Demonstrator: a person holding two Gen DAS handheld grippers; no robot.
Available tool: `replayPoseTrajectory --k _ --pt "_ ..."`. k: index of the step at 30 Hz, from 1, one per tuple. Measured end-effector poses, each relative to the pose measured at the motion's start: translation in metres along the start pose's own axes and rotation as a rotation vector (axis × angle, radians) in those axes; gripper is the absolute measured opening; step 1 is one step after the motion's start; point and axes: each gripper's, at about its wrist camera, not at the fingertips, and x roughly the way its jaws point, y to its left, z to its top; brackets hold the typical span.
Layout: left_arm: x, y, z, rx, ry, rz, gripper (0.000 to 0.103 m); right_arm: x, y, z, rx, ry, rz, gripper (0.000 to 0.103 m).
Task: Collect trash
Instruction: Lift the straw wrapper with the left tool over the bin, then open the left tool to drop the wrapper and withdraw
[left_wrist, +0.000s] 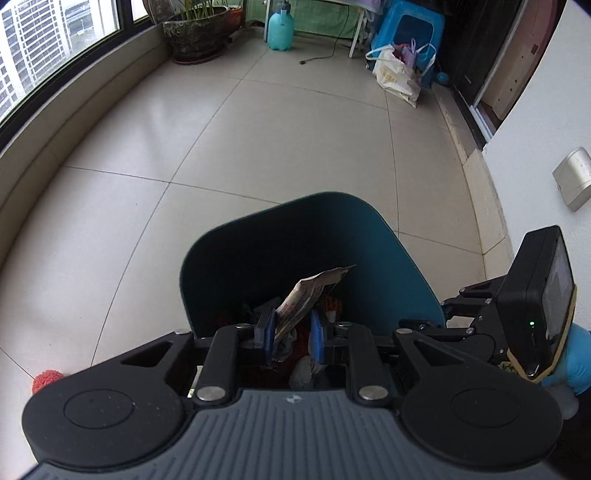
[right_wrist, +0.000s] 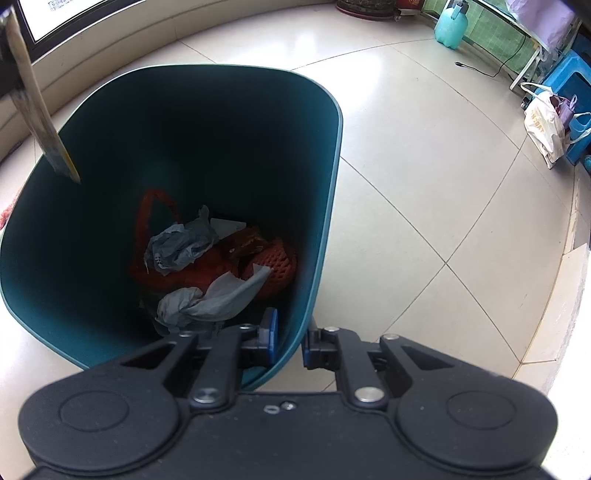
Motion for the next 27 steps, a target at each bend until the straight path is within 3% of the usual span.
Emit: replayPoseTrajectory --k 10,22,27 --pt "0.123 -0.026 -0.006 -0.005 0.229 0.038 0.019 -0.006 -0.005 -0.003 0.001 -0.017 0.026 0.013" --pt "0.182 -0.036 -0.001 0.057 0.365 0.131 0.019 -0.009 -0.010 -0.004 0.013 -0.021 0.043 0.014" --pt "0.192 -0.031 0.002 0.038 0.412 0.081 0.020 -0.009 -0.011 -0.004 0.013 -0.021 0.044 0.014"
